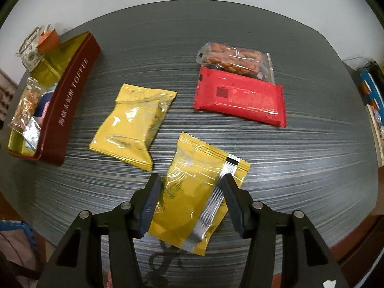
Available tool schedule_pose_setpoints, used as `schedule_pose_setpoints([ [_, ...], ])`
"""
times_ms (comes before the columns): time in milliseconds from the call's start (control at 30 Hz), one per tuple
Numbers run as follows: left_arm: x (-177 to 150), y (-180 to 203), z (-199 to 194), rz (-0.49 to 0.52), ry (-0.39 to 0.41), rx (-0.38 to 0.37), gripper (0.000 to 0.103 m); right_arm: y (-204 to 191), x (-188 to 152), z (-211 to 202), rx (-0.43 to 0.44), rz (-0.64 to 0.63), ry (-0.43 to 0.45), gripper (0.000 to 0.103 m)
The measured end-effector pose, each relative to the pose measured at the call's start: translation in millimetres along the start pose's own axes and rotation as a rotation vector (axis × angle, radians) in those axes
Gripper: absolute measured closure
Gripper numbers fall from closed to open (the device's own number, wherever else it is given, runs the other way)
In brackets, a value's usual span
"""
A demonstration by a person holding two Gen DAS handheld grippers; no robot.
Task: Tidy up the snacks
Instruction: 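Grasp the yellow packet with a silver strip with the right gripper, then grasp the yellow pillow packet with the left gripper while the right holds the silver-strip packet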
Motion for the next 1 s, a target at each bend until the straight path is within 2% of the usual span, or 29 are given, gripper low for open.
schedule_pose_setpoints([
  [133, 0.5, 0.9, 1.3, 0.003, -0.001, 0.005, 0.034, -0.9, -6.0, 2.9, -0.048, -0.063, 0.033, 0.053],
  [367, 0.4, 2.7, 0.9, 0.014, 0.008, 0.007, 0.034, 2.1, -14.3, 1.9, -0.04, -0.054, 0.023, 0.051],
  [500, 0.2, 6.3, -1.4, 0.015, 0.02, -0.023, 0.034, 4.8, -15.6, 1.1, -0.029, -0.049, 0.034, 0.051],
  [667, 3.5, 20.7, -4.6, 0.023, 0.024, -0.073, 0.034, 19.3, -22.2, -5.8, -0.006, -0.064, 0.07, 0.056],
  [700, 4.0, 26.1, -5.7, 0.035, 0.024, -0.083, 0.034, 20.6, -21.2, -5.9, 0.002, -0.073, 0.079, 0.061],
  [833, 5.4, 55.6, -13.5, 0.117, 0.022, -0.084, 0.034, 28.8, -16.9, -5.9, 0.038, -0.071, 0.101, 0.064],
  [933, 6.3, 76.3, -19.9, 0.135, 0.012, -0.117, 0.034, 31.8, -17.6, -6.2, 0.061, -0.08, 0.104, 0.061],
  [1000, 8.4, 88.6, -22.9, 0.128, 0.005, -0.15, 0.034, 35.5, -18.0, -4.6, 0.05, -0.07, 0.101, 0.051],
])
Point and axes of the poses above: each gripper's, at about its wrist camera, not at the fingertips, and z roughly the way its jaws point, y to its right, x to its top, the point moved 4 cm from there along z, roughly the way its jaws point, and after that the axes turned 10 degrees about z, right-handed, at the moved point
